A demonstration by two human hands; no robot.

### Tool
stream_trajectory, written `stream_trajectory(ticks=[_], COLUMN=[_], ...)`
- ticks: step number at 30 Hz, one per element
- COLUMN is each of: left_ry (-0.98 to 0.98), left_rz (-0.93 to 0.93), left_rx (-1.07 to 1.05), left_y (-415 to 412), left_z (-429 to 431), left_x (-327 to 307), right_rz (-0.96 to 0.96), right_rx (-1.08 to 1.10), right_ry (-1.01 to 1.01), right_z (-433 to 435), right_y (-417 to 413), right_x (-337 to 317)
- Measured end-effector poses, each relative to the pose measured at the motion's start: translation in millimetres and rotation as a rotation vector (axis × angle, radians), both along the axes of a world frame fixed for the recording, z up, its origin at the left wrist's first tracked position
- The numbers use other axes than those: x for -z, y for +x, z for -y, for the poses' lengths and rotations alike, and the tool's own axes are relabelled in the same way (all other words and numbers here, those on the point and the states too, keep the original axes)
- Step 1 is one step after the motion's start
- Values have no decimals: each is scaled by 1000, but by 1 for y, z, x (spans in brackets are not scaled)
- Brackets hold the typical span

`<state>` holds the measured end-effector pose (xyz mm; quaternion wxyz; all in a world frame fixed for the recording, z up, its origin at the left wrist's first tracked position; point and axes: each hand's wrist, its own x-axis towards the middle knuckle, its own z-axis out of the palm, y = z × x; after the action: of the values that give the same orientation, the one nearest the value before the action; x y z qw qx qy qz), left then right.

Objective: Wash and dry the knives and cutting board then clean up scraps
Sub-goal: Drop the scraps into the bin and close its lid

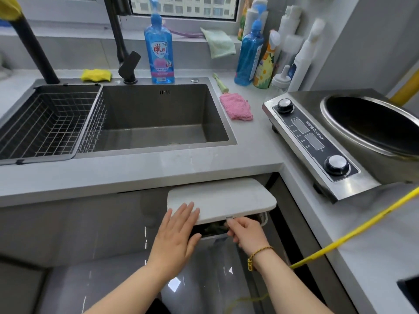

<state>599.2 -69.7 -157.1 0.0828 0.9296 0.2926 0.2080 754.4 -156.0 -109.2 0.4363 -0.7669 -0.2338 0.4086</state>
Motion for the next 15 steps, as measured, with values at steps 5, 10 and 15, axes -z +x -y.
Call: stream_trajectory(ticks=[5,10,15], left_ry=[-24,1,63], left_rz=[-138,-249,-141], left_rx=[-8,-6,-1], left_y=[-12,-14,-8], left_z=[17,15,9], left_x=[36,43,36], right_rz=[27,8,90], right_rx=[38,21,111], right_ry=[-101,-194,-273], right_z=[16,13,11], right_y=[-11,-12,-7], right_x=[33,45,40])
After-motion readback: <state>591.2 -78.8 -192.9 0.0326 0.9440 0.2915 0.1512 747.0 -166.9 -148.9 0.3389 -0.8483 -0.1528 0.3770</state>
